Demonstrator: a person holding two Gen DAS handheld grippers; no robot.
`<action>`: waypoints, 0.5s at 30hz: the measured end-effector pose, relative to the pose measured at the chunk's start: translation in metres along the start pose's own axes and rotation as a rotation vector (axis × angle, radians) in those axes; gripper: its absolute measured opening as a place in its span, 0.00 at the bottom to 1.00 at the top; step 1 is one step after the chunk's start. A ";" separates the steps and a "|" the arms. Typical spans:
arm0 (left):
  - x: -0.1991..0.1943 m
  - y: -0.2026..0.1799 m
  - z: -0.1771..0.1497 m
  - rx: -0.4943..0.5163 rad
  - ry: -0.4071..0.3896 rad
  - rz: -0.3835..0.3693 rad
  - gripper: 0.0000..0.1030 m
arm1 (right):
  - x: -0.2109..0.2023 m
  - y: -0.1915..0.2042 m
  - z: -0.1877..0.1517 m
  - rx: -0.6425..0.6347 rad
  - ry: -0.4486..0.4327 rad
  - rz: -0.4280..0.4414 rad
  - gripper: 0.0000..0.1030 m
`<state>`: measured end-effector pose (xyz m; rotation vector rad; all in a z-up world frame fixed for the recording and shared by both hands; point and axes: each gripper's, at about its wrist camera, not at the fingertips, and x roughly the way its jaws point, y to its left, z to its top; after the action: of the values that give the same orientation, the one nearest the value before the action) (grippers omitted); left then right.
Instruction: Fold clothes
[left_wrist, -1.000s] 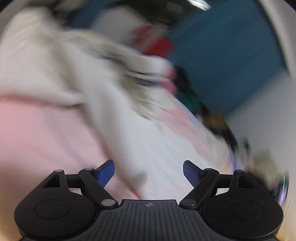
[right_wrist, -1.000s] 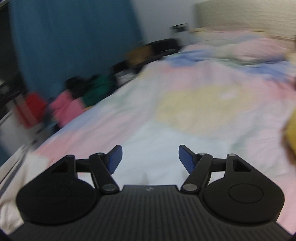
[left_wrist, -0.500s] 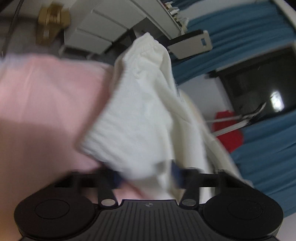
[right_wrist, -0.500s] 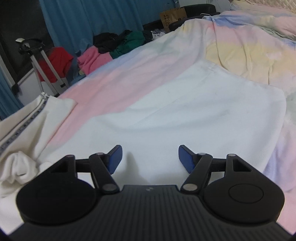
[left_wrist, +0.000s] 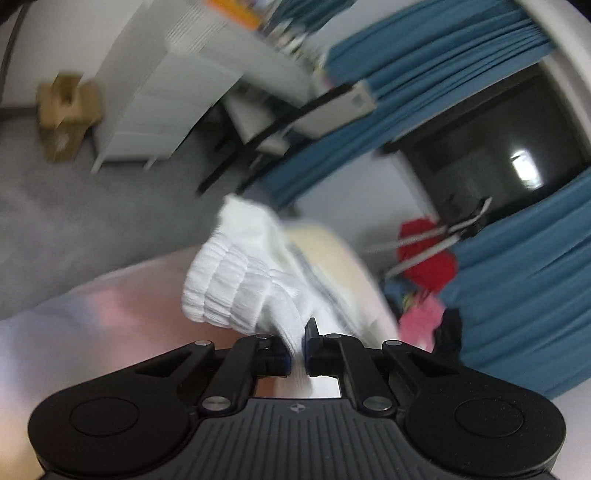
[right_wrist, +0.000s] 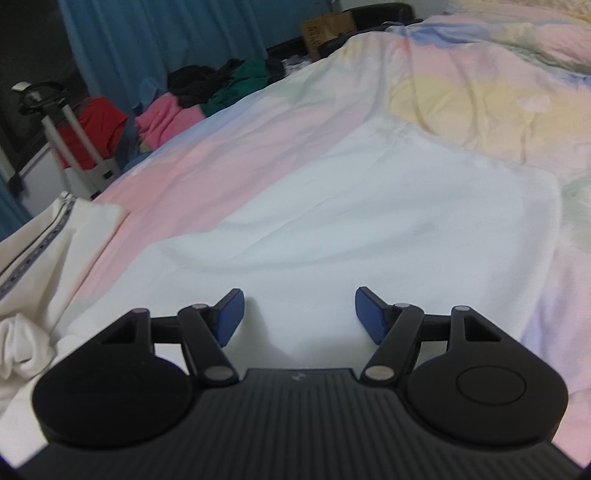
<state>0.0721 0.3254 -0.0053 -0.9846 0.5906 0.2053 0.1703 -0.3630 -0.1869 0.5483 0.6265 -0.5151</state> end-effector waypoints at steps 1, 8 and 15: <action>-0.005 0.005 0.005 0.011 0.030 0.039 0.06 | -0.001 -0.003 0.001 0.013 0.000 -0.004 0.67; 0.031 0.051 -0.029 0.275 0.137 0.302 0.12 | -0.001 -0.007 0.003 0.022 0.011 -0.017 0.67; 0.034 0.043 -0.056 0.409 0.121 0.341 0.51 | -0.011 0.002 0.004 -0.036 -0.013 0.015 0.67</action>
<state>0.0608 0.2992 -0.0782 -0.4984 0.8719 0.3136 0.1659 -0.3605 -0.1767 0.5145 0.6180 -0.4922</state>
